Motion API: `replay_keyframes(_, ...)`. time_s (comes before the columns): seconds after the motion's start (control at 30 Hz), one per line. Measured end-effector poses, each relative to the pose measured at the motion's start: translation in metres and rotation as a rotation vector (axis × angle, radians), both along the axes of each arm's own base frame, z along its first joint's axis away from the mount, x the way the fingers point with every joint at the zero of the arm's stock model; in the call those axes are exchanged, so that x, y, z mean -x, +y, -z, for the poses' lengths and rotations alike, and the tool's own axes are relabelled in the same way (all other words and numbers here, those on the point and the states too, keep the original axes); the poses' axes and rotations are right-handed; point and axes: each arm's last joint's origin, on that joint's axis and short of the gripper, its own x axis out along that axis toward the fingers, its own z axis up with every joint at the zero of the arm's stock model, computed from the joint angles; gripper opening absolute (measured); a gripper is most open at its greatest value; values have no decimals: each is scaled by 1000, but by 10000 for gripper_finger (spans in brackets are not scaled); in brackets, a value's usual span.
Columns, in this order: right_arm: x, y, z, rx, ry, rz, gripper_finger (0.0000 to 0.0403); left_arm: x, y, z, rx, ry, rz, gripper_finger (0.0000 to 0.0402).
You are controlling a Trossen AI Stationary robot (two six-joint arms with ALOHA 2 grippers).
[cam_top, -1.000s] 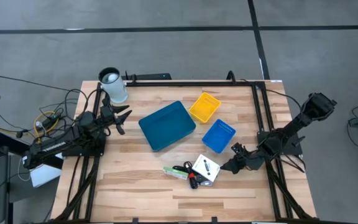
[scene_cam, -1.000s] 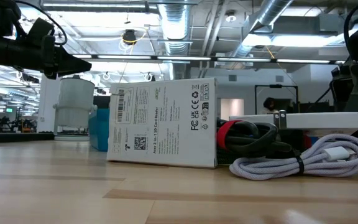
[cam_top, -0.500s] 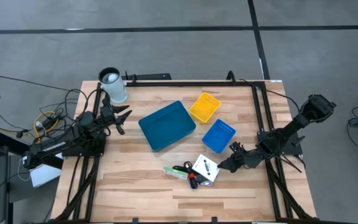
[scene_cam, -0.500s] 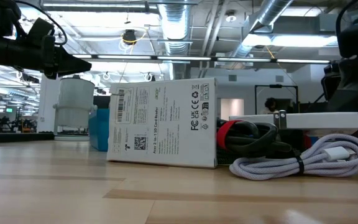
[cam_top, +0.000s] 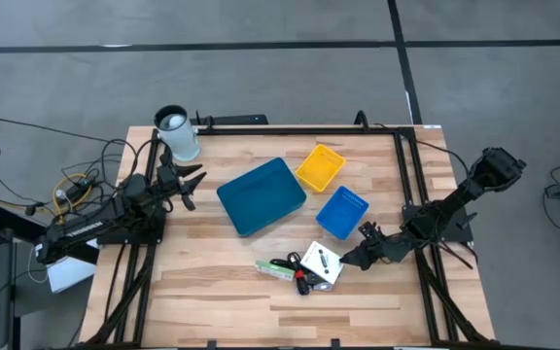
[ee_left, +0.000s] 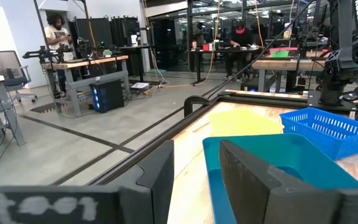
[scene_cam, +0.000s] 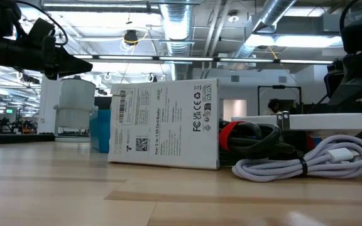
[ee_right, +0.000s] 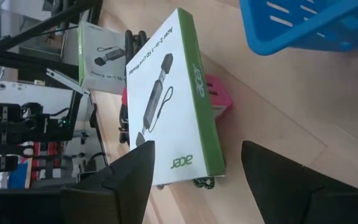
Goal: Pick and place items into bin
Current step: Put the right card reader box into the yellow bin
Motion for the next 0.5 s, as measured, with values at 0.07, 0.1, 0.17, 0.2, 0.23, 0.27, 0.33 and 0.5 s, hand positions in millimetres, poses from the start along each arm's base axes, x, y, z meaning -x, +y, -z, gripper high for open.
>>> replay_keyframes(0.07,0,0,0,1,0,0,234,0,0,0,0,0,0,119)
replay_keyframes(0.1,0,0,0,1,1,0,234,0,0,0,0,0,0,119)
replay_keyframes(0.17,0,0,0,3,2,0,234,0,0,0,0,0,0,119)
replay_keyframes(0.2,0,0,0,3,2,-1,234,0,0,0,0,1,0,119)
replay_keyframes(0.23,0,0,0,3,2,0,234,0,0,0,0,0,0,119)
replay_keyframes(0.27,0,0,0,3,3,0,234,0,0,0,0,0,0,119)
replay_keyframes(0.33,0,0,0,3,3,-1,234,0,0,0,0,0,0,119)
replay_keyframes(0.5,1,0,1,7,9,-3,234,0,0,0,0,0,0,119)
